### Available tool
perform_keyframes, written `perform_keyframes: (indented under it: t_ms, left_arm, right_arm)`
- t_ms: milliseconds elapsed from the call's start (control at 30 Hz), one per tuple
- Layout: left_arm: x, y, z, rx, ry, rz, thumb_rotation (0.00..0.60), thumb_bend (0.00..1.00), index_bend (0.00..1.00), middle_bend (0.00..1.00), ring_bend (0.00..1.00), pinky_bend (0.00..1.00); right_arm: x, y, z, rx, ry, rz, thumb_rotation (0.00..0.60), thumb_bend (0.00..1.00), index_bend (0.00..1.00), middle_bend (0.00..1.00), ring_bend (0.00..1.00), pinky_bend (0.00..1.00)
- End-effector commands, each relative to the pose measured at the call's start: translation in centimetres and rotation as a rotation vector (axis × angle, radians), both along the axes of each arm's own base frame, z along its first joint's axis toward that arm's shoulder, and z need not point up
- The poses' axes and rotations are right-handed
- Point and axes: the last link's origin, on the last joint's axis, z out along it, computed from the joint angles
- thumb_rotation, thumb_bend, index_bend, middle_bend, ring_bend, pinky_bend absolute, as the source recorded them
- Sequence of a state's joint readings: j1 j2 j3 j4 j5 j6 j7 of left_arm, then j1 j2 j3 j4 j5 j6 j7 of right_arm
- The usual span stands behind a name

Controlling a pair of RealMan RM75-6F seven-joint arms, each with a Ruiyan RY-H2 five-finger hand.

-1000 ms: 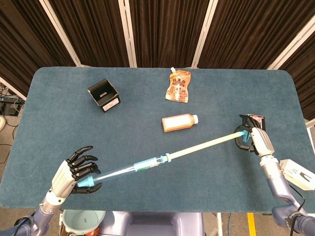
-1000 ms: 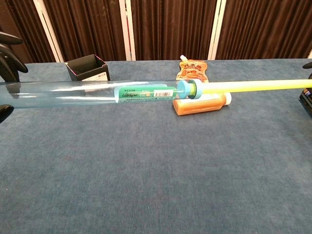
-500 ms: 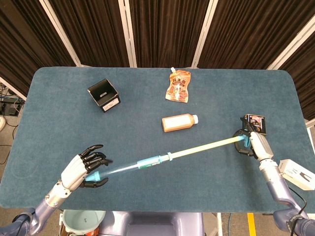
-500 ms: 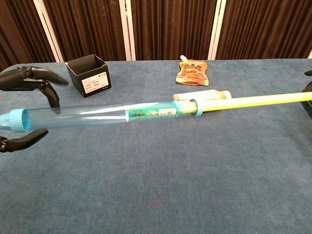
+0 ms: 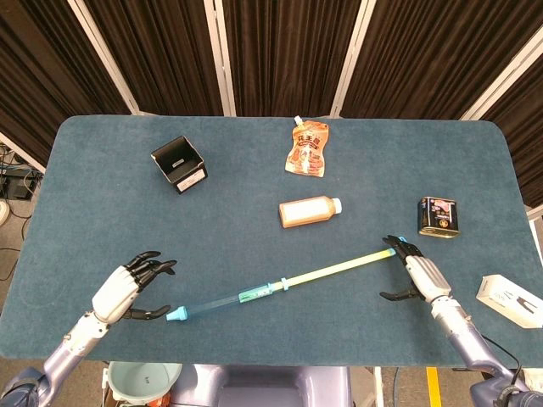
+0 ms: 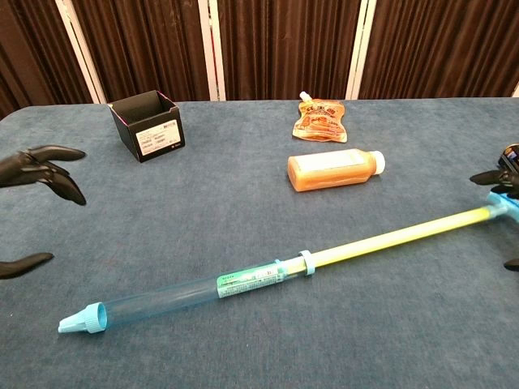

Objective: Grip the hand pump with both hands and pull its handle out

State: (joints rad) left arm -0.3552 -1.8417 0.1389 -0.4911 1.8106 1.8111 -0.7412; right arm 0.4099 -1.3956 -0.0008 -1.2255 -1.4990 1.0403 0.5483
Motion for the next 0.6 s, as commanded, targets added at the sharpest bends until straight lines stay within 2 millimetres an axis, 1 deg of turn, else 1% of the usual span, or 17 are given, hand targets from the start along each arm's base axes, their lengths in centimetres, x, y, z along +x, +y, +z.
perform_keyframes:
  t_ms: [33,133,233,267,333,400,467,600]
  left_arm:
    - [-1.0,-0.2,1.8,0.043,-0.005,0.039,0.600,0.22,0.16,0.30,0.27,0.20]
    - [-1.8,-0.2,3.1,0.072,0.016,0.093,0.600,0.20,0.18,0.28,0.26,0.20]
    - [-2.8,-0.5,5.2,0.094,0.068,0.192,0.600,0.18,0.19,0.26,0.25,0.20]
    - [-3.0,-0.8,6.2,0.097,0.100,0.242,0.600,0.17,0.19,0.25,0.24,0.19]
    - [-3.3,-1.4,7.7,0.090,0.169,0.327,0.600,0.15,0.17,0.19,0.18,0.17]
    - [-3.4,-2.2,9.6,0.087,0.273,0.432,0.600,0.14,0.14,0.14,0.14,0.14]
    - [-3.1,-3.2,11.3,0.103,0.341,0.528,0.600,0.13,0.10,0.11,0.12,0.13]
    - [-3.3,-5.7,13.1,0.136,0.370,0.653,0.600,0.12,0.05,0.09,0.12,0.13]
  right_arm:
    - [1.4,0.9,1.5,-0.060,0.020,0.075,0.600,0.00,0.00,0.00,0.00,0.00]
    - [2.1,1.5,2.7,-0.116,0.070,0.121,0.600,0.00,0.00,0.00,0.00,0.00]
    - [2.9,2.5,4.3,-0.197,0.184,0.165,0.600,0.00,0.00,0.00,0.00,0.00]
    - [3.2,3.1,4.8,-0.224,0.231,0.168,0.600,0.00,0.00,0.00,0.00,0.00]
    - [3.5,4.2,5.4,-0.243,0.293,0.152,0.600,0.00,0.00,0.00,0.00,0.00]
    - [3.7,5.5,6.0,-0.265,0.347,0.132,0.600,0.00,0.00,0.00,0.00,0.00]
    - [3.7,6.6,6.5,-0.294,0.402,0.121,0.600,0.00,0.00,0.00,0.00,0.00]
    - [3.0,8.9,7.4,-0.362,0.432,0.102,0.600,0.00,0.00,0.00,0.00,0.00]
